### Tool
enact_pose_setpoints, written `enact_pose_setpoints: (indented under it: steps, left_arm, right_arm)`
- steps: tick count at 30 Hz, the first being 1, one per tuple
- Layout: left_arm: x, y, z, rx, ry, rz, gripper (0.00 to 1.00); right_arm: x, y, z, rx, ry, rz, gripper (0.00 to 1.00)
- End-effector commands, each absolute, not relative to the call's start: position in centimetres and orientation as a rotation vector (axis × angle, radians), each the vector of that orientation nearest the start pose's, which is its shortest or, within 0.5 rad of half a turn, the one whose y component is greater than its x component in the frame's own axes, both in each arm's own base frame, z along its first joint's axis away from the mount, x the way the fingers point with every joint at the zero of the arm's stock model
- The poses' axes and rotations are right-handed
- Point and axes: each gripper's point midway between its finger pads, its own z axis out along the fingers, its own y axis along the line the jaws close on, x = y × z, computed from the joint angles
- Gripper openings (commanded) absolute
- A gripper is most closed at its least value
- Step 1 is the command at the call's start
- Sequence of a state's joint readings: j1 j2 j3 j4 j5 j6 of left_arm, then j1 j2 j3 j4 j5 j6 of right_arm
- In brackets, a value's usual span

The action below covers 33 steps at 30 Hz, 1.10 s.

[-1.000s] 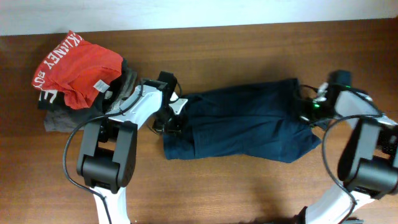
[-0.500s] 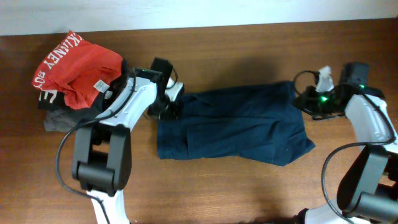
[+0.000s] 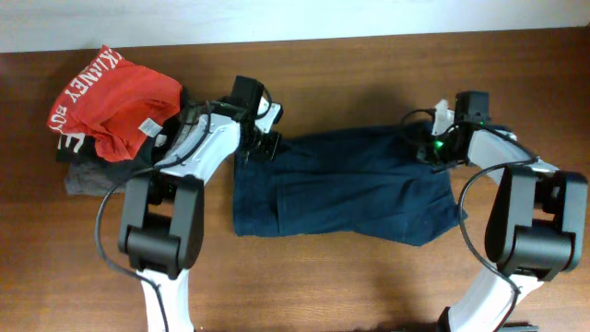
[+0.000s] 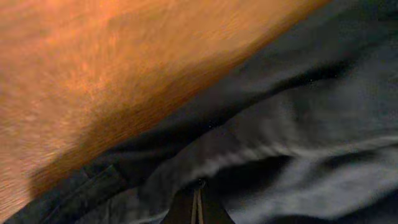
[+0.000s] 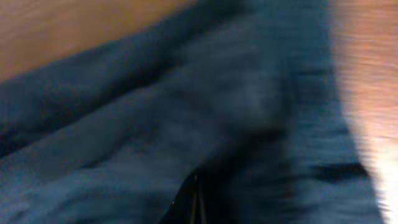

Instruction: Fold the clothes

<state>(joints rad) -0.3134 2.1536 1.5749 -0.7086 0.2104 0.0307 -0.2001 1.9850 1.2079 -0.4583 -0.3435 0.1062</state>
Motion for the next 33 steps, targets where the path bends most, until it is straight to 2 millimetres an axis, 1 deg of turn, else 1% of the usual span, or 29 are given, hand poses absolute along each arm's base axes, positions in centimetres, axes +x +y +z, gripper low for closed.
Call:
enact_pose_setpoints:
  steps: [1,3,6,8,10,11,12,13,15,16,18,19,20,21,22,23,24,26,28,31,33]
  left_arm:
    - [44.0,-15.0,-0.1,0.506,2.867,-0.226,0.01]
    - [44.3,-14.2,-0.2,0.481,2.871,-0.219,0.01]
    - [44.6,-13.4,-0.2,0.454,2.87,-0.217,0.0]
    - [44.9,-13.1,0.1,0.439,2.869,-0.224,0.01]
    - [45.2,-13.1,0.8,0.43,2.862,-0.253,0.01]
    - [45.4,-13.3,1.3,0.428,2.854,-0.277,0.01]
    - [45.7,-13.7,2.4,0.427,2.838,-0.326,0.02]
    - [45.8,-13.9,3.0,0.428,2.828,-0.353,0.05]
    - [46.3,-14.6,5.1,0.433,2.799,-0.414,0.08]
    - [46.5,-14.9,6.4,0.436,2.783,-0.43,0.09]
    - [46.7,-15.1,8.9,0.44,2.761,-0.446,0.17]
    - [46.6,-15.2,10.0,0.441,2.755,-0.451,0.22]
    - [46.5,-15.3,11.5,0.444,2.746,-0.465,0.33]
    - [46.4,-15.4,12.6,0.446,2.739,-0.476,0.46]
    - [46.3,-15.4,13.6,0.447,2.734,-0.478,0.52]
    - [46.1,-15.4,14.5,0.447,2.731,-0.477,0.55]
    - [45.8,-15.2,15.3,0.444,2.735,-0.467,0.61]
    - [45.2,-14.3,15.8,0.428,2.763,-0.429,0.63]
    - [44.2,-13.3,15.5,0.372,2.825,-0.412,0.6]
    - [42.6,-11.3,14.4,0.267,2.927,-0.411,0.58]
    - [41.8,-9.6,13.4,0.174,2.989,-0.409,0.61]
  right_arm:
    - [41.4,-7.9,-0.8,0.523,2.757,0.236,0.04]
    - [40.3,-9.8,-1.2,0.587,2.781,0.165,0.04]
    - [38.4,-11.6,-1.6,0.671,2.82,0.127,0.04]
    - [37.4,-12.1,-1.7,0.721,2.838,0.156,0.04]
    - [37.1,-11.9,-1.3,0.745,2.834,0.228,0.04]
    - [37.1,-11.7,-0.8,0.751,2.826,0.276,0.04]
    - [37.4,-11.2,0.0,0.753,2.807,0.356,0.04]
    - [37.6,-10.8,0.7,0.75,2.792,0.405,0.04]
    - [38.0,-10.3,2.5,0.735,2.757,0.474,0.04]
    - [38.3,-10.0,3.6,0.719,2.739,0.501,0.04]
    - [38.6,-9.4,5.8,0.667,2.709,0.548,0.09]
    - [38.7,-8.9,6.8,0.646,2.693,0.578,0.1]
    - [38.6,-8.3,8.0,0.628,2.675,0.619,0.12]
    - [38.5,-7.6,9.0,0.61,2.658,0.661,0.13]
    - [38.3,-7.0,9.8,0.597,2.651,0.689,0.13]
    - [38.0,-6.3,10.5,0.583,2.652,0.712,0.13]
    - [37.5,-5.5,10.9,0.563,2.667,0.722,0.13]
    - [36.9,-4.2,11.0,0.511,2.703,0.735,0.13]
    - [36.1,-2.4,10.6,0.445,2.763,0.752,0.13]
    - [34.6,-0.5,8.9,0.389,2.879,0.692,0.13]
    - [33.8,0.1,7.4,0.381,2.948,0.611,0.17]
